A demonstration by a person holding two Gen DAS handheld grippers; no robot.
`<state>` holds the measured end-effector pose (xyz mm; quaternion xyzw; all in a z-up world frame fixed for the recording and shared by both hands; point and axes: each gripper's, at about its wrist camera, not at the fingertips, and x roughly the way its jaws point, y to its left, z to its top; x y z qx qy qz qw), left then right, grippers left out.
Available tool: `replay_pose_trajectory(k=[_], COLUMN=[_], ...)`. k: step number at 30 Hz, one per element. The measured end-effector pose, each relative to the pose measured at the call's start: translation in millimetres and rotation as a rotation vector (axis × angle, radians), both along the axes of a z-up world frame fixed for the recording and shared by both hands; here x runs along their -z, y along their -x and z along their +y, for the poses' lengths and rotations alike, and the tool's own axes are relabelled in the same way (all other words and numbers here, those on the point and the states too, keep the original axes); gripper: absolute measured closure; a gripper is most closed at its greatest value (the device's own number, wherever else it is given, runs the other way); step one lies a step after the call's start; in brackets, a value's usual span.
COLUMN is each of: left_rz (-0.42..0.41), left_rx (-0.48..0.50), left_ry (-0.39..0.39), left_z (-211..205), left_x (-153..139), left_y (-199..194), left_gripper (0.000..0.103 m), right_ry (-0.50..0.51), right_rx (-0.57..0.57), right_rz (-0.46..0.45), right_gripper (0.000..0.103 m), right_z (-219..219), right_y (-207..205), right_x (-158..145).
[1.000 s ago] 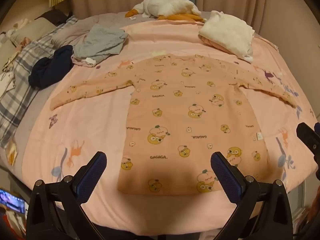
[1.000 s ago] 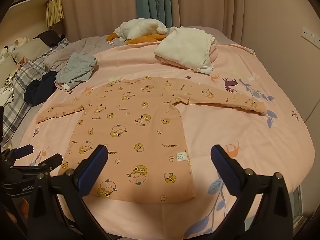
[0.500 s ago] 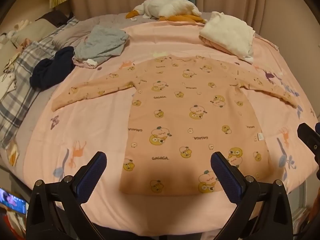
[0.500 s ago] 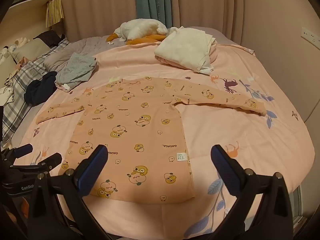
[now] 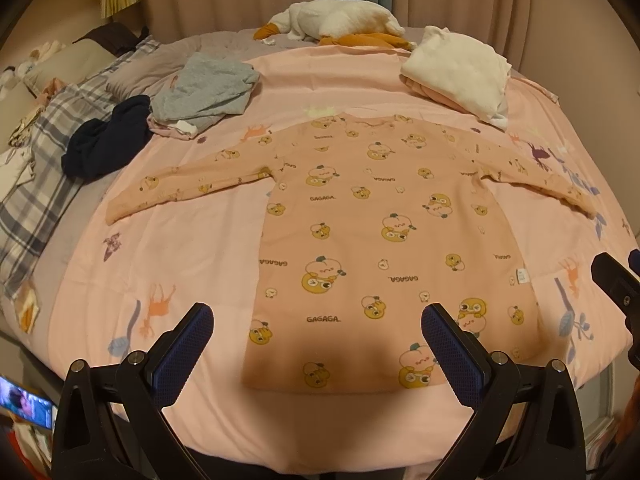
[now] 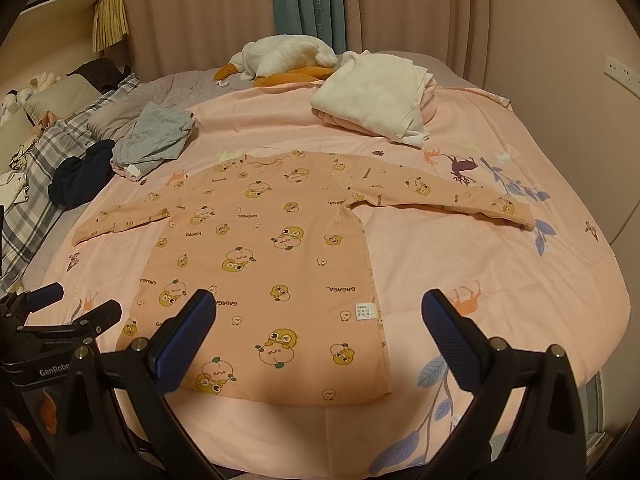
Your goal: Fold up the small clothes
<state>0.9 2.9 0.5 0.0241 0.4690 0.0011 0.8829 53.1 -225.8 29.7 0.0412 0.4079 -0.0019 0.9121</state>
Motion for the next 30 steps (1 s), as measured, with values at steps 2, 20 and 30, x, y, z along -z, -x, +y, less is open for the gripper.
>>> replay_pose_trajectory(k=[2, 20, 30], left_rz=[-0.001, -0.02, -0.025], left_rx=[-0.001, -0.002, -0.002], left_ry=[0.0, -0.005, -0.003], left_z=[0.3, -0.8, -0.6], left_x=[-0.8, -2.9, -2.9], left_y=[-0.4, 2.1, 2.8], left_gripper=[0.0, 0.0, 0.0], right_ry=[0.001, 0.002, -0.001], right_rx=[0.0, 0.005, 0.003], right_rz=[0.002, 0.001, 0.001], right_gripper=[0.0, 0.0, 0.0], right_z=[0.0, 6.4, 5.4], right_y=[-0.3, 5.7, 6.2], right_x=[0.0, 3.9, 3.8])
